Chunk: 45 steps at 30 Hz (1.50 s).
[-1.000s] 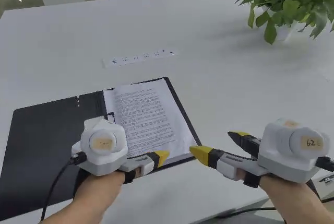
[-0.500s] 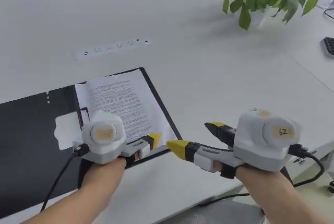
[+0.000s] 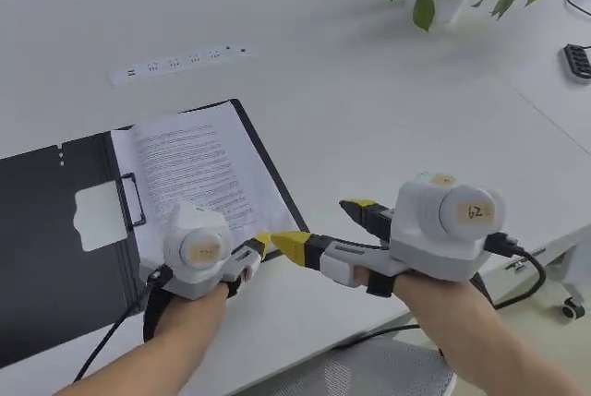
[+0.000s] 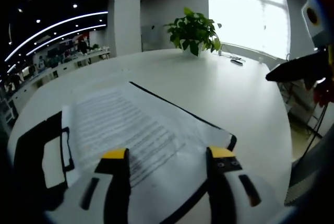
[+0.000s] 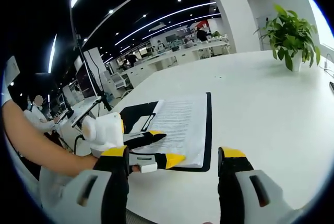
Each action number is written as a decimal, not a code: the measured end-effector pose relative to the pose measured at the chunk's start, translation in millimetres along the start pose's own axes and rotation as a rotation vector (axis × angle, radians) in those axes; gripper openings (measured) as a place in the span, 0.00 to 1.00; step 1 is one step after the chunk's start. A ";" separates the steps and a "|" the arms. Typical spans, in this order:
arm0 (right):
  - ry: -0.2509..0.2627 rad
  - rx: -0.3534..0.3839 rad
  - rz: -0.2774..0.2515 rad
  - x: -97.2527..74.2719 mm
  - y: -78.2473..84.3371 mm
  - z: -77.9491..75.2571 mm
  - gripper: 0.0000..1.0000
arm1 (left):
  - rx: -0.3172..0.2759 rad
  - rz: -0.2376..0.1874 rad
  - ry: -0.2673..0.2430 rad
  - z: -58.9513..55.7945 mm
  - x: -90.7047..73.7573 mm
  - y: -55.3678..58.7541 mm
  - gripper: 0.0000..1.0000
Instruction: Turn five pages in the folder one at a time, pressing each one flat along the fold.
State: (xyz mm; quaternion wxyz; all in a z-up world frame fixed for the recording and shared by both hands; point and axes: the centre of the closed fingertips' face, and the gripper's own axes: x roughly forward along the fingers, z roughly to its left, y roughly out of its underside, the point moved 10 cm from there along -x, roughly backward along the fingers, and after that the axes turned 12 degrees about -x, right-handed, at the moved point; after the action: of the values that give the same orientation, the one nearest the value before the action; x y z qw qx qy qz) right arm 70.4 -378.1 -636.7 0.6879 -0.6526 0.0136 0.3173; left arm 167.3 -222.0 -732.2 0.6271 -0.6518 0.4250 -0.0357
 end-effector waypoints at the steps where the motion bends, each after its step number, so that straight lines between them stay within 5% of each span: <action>1: -0.001 -0.001 -0.001 0.2 0.1 0.1 0.69 | 0.009 -0.006 -0.002 -0.7 0.2 1.0 0.58; 6: -0.005 0.011 0.003 2.6 2.9 -1.9 0.68 | 0.008 -0.042 0.009 1.2 0.6 4.8 0.57; 23: -0.029 0.009 0.017 13.2 5.1 -2.5 0.67 | -0.011 -0.067 0.040 2.6 1.2 5.5 0.34; 45: -0.081 0.046 0.089 59.4 12.2 -8.7 0.57 | -0.091 -0.083 0.042 10.2 3.4 4.5 0.13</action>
State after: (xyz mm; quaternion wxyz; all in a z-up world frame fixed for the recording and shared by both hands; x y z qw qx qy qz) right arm 115.6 -361.8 -674.6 0.6879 -0.6220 0.0219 0.3733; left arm 173.0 -215.3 -739.9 0.5857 -0.6958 0.4118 -0.0562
